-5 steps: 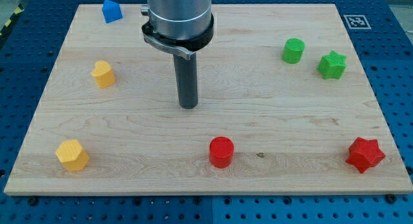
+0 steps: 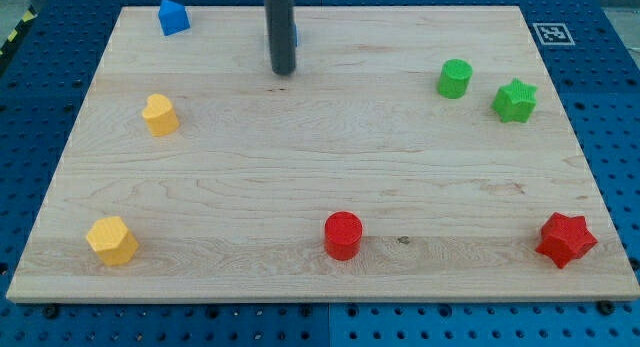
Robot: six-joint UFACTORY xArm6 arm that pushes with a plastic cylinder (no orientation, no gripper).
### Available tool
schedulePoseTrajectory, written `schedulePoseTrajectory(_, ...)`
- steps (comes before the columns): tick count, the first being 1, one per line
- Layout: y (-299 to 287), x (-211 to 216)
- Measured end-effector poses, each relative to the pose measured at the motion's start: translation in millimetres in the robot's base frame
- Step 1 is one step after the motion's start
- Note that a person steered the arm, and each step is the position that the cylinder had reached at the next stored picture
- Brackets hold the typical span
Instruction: Place the cube above the green circle
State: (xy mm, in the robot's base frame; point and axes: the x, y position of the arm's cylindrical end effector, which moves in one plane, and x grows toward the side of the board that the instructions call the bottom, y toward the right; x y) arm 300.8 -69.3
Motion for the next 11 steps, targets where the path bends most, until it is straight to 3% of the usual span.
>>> schedulePoseTrajectory(2,-22.0,-45.3)
schedulePoseTrajectory(7,127.4,-44.8)
schedulePoseTrajectory(9,161.9,-13.2)
schedulePoseTrajectory(11,197.7,-21.4)
